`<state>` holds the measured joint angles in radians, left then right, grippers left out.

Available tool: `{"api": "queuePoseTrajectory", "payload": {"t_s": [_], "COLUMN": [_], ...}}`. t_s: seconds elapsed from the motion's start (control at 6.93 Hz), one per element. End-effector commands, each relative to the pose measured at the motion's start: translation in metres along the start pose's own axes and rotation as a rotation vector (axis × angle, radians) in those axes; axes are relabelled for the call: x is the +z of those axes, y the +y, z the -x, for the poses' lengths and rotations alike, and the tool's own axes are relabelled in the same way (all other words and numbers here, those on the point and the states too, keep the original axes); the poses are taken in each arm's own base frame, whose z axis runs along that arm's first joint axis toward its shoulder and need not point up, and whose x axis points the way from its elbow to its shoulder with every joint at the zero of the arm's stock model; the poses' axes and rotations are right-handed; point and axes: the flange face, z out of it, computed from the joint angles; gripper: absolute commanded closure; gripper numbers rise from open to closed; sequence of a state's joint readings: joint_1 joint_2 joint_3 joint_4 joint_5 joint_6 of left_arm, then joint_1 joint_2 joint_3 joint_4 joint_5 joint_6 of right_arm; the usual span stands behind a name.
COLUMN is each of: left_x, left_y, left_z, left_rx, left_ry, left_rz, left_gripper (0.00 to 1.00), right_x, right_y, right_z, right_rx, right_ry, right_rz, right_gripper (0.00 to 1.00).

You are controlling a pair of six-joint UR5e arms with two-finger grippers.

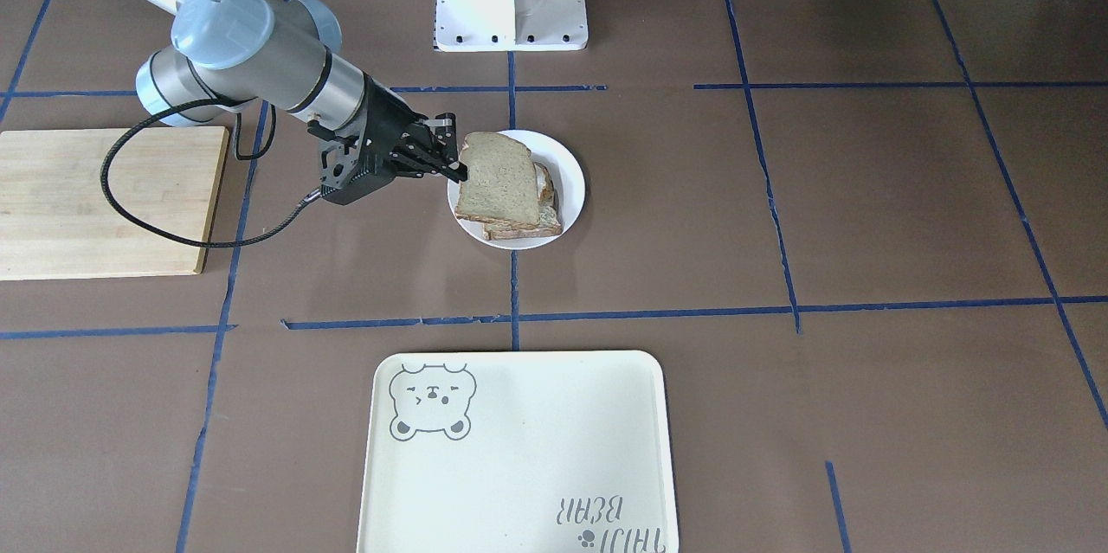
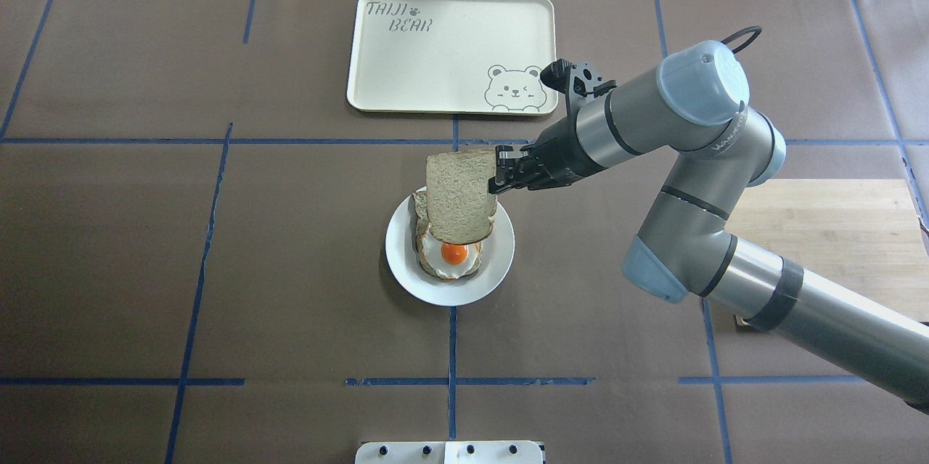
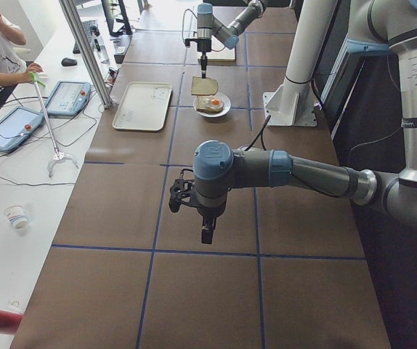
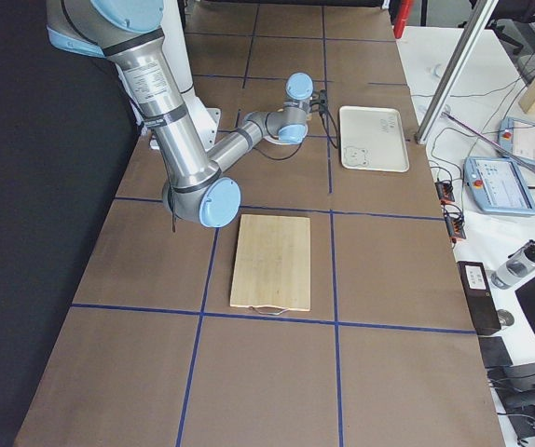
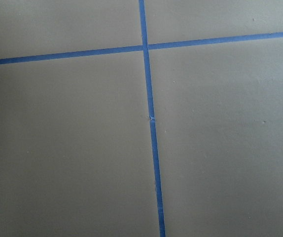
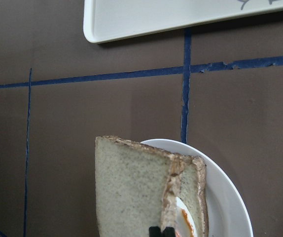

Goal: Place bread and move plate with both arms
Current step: 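Grasp the bread slice with the right gripper and carry it toward the plate, then lower the bread onto the egg toast and open the right gripper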

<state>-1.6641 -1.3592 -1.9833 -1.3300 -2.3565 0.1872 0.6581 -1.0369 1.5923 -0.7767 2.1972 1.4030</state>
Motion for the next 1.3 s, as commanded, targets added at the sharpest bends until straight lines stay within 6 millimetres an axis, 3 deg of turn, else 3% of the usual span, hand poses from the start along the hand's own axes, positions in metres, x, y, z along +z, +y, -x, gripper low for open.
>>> {"api": "queuePoseTrajectory", "payload": {"t_s": [0.0,0.14,0.43,1.16], "left_x": [0.000,-0.001,-0.001,-0.002], "left_y": [0.000,0.000,0.000,-0.003], "left_z": [0.000,0.000,0.000,-0.002], "left_rx": [0.000,0.000,0.001,0.006], "left_ry": [0.001,0.001,-0.001,-0.001], "left_rz": [0.000,0.000,-0.001,-0.004], "left_gripper": [0.00,0.00,0.00,0.00], "right_x": [0.028,0.042,0.058,0.066], "right_y": [0.012,0.023,0.026,0.031], "right_z": [-0.003,-0.003,-0.010,-0.016], "right_rx": [0.009,0.003,0.009,-0.103], "right_ry": [0.020,0.029,0.053,0.064], "right_rz": [0.022,0.024,0.025,0.036], "right_gripper": [1.00,1.00,1.00,0.99]}}
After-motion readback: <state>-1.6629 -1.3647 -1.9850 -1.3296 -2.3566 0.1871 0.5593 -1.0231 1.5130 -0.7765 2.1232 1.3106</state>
